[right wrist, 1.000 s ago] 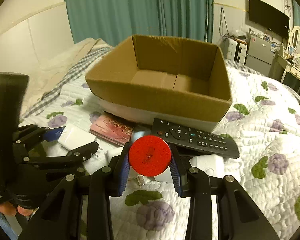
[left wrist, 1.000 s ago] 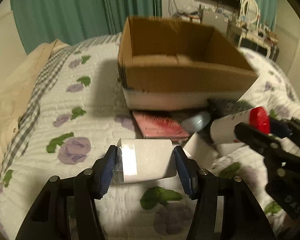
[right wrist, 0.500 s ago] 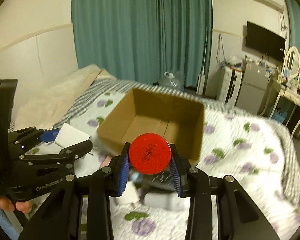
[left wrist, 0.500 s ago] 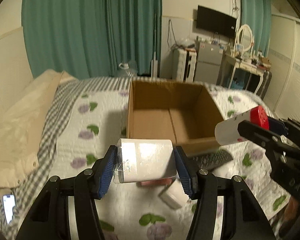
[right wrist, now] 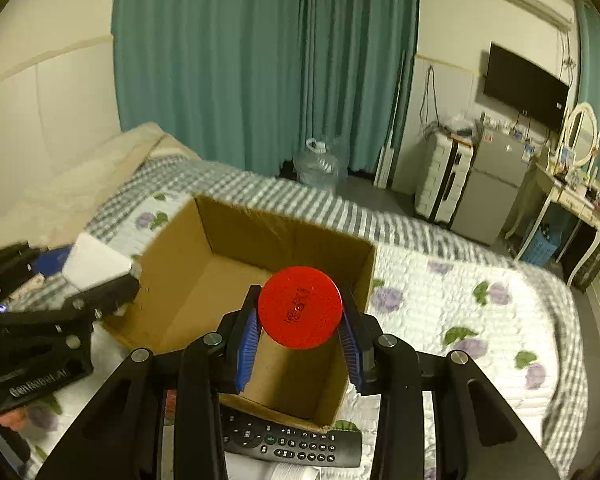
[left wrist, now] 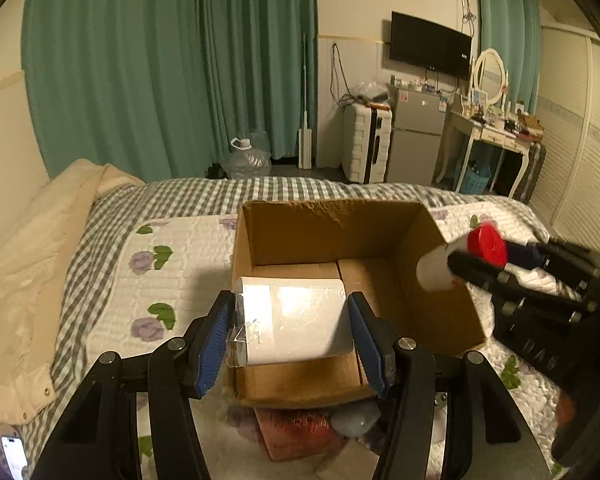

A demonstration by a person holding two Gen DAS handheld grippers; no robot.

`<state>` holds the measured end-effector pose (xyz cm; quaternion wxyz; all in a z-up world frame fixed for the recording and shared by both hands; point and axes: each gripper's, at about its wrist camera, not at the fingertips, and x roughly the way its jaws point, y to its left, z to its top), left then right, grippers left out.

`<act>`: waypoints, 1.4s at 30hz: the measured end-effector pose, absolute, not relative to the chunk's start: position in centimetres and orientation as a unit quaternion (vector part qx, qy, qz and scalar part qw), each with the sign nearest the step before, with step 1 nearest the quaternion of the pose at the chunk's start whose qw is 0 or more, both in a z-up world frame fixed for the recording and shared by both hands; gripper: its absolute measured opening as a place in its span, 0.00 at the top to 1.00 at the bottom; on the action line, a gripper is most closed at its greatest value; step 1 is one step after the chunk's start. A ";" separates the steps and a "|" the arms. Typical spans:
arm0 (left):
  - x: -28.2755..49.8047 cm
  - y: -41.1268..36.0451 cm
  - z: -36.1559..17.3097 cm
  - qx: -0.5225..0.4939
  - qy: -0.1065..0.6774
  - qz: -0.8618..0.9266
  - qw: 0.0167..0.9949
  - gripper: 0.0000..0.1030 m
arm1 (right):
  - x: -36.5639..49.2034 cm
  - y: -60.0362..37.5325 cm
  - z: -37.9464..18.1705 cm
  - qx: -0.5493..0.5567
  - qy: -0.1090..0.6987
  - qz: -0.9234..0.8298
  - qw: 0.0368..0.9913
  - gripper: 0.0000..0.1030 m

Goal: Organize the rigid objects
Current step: 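Carry both items over the cardboard box and open both tools to drop them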

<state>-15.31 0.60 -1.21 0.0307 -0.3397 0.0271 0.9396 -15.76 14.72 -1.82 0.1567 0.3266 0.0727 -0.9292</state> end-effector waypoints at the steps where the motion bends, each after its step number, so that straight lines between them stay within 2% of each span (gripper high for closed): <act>1: -15.6 0.6 -1.4 -0.342 0.028 0.939 0.031 0.44 | -16.2 14.7 -2.8 0.337 0.067 -0.926 0.159 0.65; 6: -16.7 0.7 -2.7 -0.353 0.032 0.935 0.031 0.44 | -17.3 14.7 -5.6 0.360 0.061 -0.916 0.163 0.65; 13: -16.7 0.8 -3.5 -0.362 0.032 0.931 0.032 0.44 | -17.3 14.9 -6.3 0.369 0.053 -0.913 0.163 0.63; 14: -16.7 0.8 -3.6 -0.362 0.032 0.931 0.033 0.44 | -17.2 15.0 -6.2 0.368 0.050 -0.914 0.161 0.46; 16: -16.5 0.9 -3.4 -0.361 0.032 0.931 0.036 0.43 | -16.5 15.7 -5.3 0.351 0.038 -0.923 0.152 0.28; 23: -17.0 1.8 -3.2 -0.359 0.029 0.932 0.043 0.43 | -15.1 18.1 -3.4 0.328 0.019 -0.936 0.128 0.28; 31: -19.0 2.8 -5.7 -0.374 0.023 0.926 0.044 0.41 | -15.5 19.3 -4.3 0.339 0.008 -0.933 0.121 0.28; 33: -19.1 2.9 -5.9 -0.375 0.022 0.926 0.039 0.38 | -15.5 19.4 -4.5 0.341 0.009 -0.932 0.120 0.28; 42: -16.3 2.7 -3.1 -0.364 0.018 0.931 0.035 0.37 | -12.6 19.7 -2.4 0.330 0.030 -0.937 0.109 0.25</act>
